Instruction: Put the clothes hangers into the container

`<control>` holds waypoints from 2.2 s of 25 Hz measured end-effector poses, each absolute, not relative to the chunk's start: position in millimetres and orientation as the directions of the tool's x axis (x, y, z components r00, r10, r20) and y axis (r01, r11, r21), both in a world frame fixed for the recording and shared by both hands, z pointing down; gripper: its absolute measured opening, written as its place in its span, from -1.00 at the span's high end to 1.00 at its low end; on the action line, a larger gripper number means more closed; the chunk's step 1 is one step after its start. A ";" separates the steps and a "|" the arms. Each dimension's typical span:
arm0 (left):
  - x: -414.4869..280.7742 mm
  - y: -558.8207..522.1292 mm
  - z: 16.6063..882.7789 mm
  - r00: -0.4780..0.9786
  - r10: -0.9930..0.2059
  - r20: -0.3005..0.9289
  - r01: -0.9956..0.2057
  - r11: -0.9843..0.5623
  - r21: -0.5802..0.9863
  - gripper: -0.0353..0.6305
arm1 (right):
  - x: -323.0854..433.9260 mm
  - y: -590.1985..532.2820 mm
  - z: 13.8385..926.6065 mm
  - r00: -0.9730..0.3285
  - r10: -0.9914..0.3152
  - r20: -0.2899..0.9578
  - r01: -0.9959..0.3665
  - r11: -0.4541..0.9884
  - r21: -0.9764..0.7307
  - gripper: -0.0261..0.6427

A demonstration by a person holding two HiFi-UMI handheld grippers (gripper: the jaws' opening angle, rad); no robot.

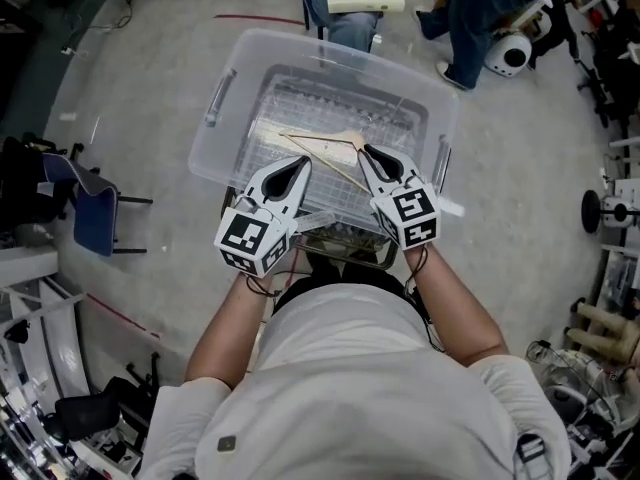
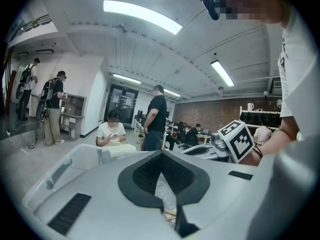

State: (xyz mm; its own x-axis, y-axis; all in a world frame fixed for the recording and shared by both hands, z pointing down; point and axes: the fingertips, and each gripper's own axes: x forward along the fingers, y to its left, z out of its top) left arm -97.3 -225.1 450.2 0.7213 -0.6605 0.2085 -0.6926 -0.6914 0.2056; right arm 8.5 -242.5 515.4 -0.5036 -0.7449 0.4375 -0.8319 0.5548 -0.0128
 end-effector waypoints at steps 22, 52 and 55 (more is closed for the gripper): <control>-61.7 -182.4 401.1 0.748 -0.650 0.133 -0.664 -0.729 0.169 0.84 | 17.2 -166.3 404.3 -0.664 -0.726 0.180 -0.729 0.682 0.058 0.86; 87.0 -23.0 373.7 0.678 -0.724 0.123 -0.735 -0.667 0.124 0.84 | 167.2 -23.6 389.5 -0.766 -0.633 0.117 -0.635 0.772 0.023 0.87; 86.7 -14.8 371.6 0.696 -0.707 0.122 -0.718 -0.686 0.121 0.84 | 169.6 -12.1 391.8 -0.752 -0.648 0.123 -0.650 0.760 0.030 0.87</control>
State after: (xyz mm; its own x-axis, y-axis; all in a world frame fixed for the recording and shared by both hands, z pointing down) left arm 86.7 -14.8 371.6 0.6965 -0.7072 0.1215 -0.7176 -0.6859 0.1208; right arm 169.6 -12.1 391.8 -0.7518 -0.6479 0.1228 -0.6497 0.7596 0.0301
